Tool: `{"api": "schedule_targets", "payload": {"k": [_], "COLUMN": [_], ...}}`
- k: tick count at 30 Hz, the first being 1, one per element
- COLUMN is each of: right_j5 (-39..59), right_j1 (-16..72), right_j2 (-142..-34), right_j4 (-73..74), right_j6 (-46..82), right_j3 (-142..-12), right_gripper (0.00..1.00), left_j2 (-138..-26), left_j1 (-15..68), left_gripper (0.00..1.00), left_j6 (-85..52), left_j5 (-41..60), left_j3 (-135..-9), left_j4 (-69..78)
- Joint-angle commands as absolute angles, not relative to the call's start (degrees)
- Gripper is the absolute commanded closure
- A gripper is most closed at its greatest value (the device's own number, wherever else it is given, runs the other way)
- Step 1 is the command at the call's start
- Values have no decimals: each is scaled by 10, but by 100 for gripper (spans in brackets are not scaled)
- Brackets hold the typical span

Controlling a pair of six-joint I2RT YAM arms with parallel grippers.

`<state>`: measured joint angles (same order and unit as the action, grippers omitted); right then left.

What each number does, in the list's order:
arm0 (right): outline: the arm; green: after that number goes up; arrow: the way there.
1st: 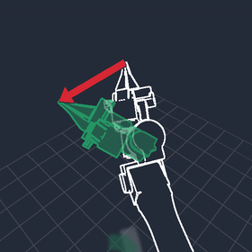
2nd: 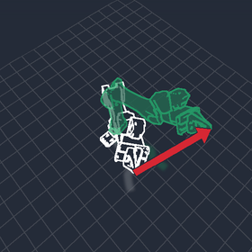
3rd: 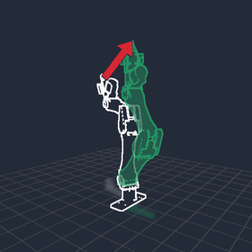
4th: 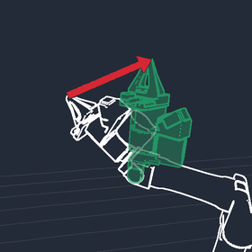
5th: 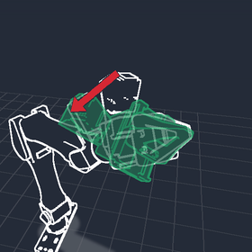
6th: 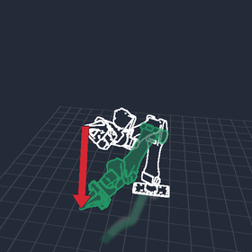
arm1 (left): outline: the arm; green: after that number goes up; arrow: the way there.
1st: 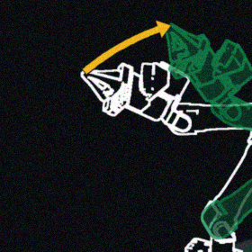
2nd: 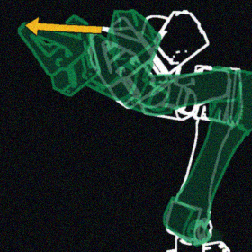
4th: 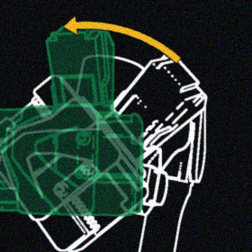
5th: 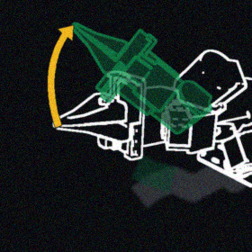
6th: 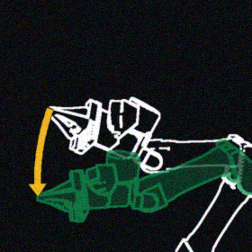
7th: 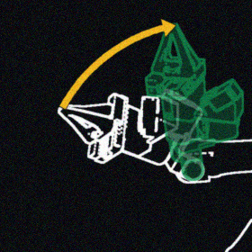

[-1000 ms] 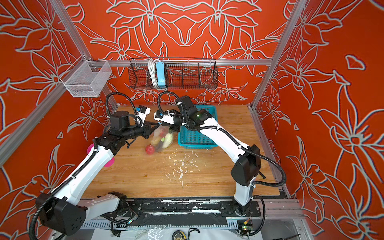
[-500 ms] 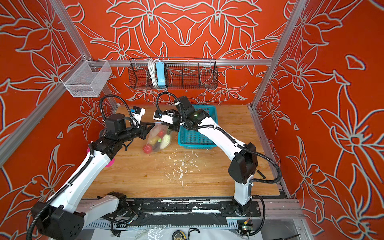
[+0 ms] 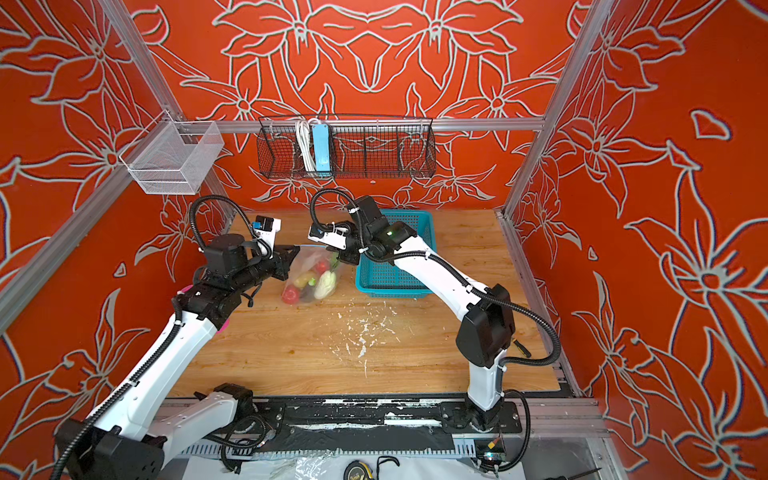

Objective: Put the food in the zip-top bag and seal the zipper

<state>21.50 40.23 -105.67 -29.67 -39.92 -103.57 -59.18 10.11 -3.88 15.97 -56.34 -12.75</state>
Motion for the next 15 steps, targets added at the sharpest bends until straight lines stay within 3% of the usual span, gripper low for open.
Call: {"api": "schedule_targets", "payload": {"k": [1, 15], "right_j5": [174, 139], "right_j1": [394, 393], "right_j2": [-1038, -1005], "right_j4": [-317, -317], "right_j6": [-390, -375], "right_j3": [-1013, -973], "right_gripper": [95, 97], "left_j2": [-574, -545], "left_j1": [91, 91], "left_gripper": [100, 100], "left_j6": [-45, -52], "left_j5": [111, 53], "left_j3": [-565, -558], "left_j4": [-100, -103]}}
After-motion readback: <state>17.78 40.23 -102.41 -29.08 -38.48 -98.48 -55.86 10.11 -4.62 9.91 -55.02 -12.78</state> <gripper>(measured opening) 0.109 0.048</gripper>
